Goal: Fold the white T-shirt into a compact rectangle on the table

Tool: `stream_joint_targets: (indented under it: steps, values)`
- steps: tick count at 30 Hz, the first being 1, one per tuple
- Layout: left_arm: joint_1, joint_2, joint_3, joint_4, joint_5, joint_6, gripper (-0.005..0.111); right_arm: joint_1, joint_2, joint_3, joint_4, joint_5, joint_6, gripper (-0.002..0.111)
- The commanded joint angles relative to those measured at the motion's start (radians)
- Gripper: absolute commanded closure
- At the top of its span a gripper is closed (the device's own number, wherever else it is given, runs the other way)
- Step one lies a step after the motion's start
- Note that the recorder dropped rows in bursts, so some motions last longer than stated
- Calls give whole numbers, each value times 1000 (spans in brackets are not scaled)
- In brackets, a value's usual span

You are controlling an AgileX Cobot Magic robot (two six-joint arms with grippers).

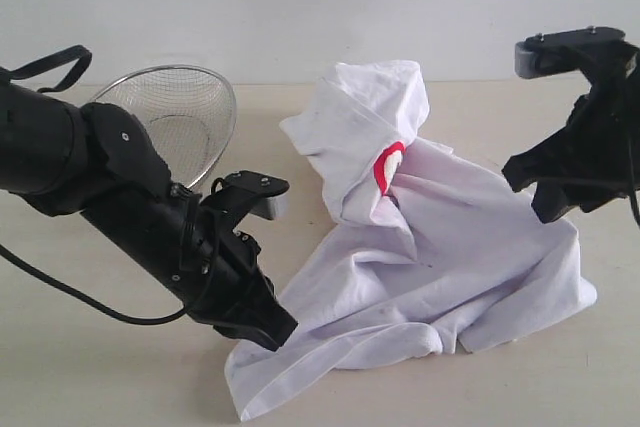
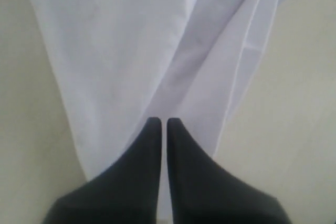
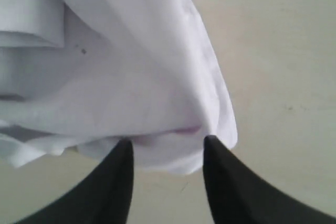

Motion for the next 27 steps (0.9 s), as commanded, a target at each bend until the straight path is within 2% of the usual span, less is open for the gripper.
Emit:
stream_joint_targets:
  steps: [1, 6, 10, 18, 27]
  values:
    - [-7, 28, 3, -11, -49, 6, 102, -8, -78, -17, 26, 163, 34, 59]
    - [-7, 35, 3, -2, -70, 6, 102, -8, -103, 38, 35, 177, 36, 60]
    - [-5, 39, 3, 5, -126, 6, 102, -8, -103, 125, 31, 78, 45, 60]
    - [-3, 41, 3, 48, -124, -20, 102, -8, -103, 235, 33, -61, 48, 61]
    - [-5, 41, 5, 48, -62, -62, 102, -8, -103, 240, 50, -114, 48, 103]
